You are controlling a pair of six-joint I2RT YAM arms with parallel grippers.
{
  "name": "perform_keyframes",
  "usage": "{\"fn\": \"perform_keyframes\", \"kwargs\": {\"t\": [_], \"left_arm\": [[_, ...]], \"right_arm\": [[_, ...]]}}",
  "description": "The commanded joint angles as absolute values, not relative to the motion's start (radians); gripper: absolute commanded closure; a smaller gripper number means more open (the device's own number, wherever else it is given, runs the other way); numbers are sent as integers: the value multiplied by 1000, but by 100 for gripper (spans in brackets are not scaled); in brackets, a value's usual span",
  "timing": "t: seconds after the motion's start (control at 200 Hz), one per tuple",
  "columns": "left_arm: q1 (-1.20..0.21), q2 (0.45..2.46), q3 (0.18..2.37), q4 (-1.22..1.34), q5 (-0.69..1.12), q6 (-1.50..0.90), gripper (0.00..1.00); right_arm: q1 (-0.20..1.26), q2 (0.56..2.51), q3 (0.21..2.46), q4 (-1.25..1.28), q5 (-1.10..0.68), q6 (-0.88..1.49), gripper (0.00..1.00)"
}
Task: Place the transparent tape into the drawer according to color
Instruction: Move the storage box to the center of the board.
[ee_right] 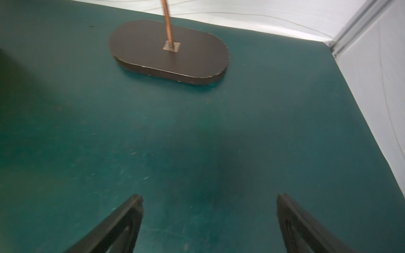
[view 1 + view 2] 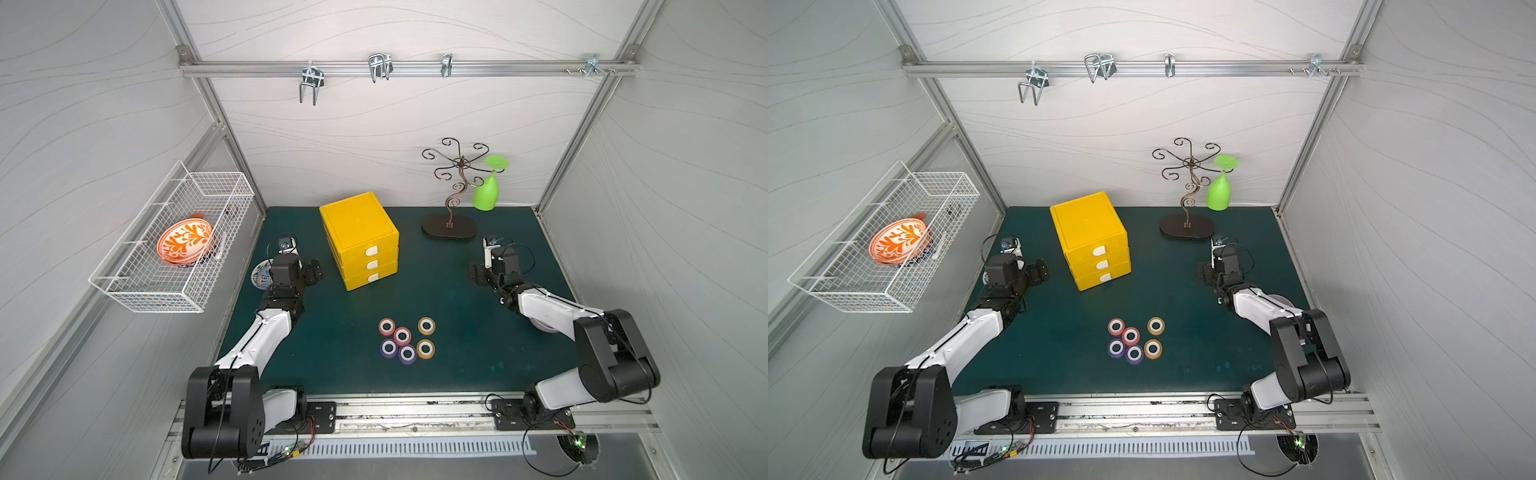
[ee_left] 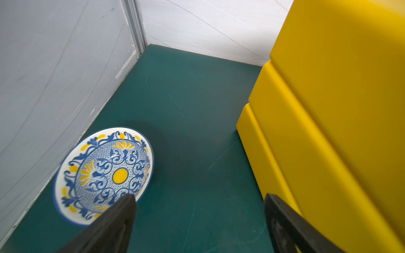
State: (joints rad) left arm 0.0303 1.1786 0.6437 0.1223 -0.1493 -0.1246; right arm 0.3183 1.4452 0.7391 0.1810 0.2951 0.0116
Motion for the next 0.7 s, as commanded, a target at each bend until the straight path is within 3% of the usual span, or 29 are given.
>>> {"fn": "perform_keyframes", "kwargs": {"t": [0.0,0.345,0.695], "left_arm": [[35,1123,730,-20,-109,-173,5],[59,1178,945,-161,197,-258,5],[84,1347,1103,-95,436,-333,4]], "right_arm": [[332,1343,804,17,248,62,1],[333,1181,879,-162,-35,192,1],[333,1082,916,-236,-148,241,1]]}}
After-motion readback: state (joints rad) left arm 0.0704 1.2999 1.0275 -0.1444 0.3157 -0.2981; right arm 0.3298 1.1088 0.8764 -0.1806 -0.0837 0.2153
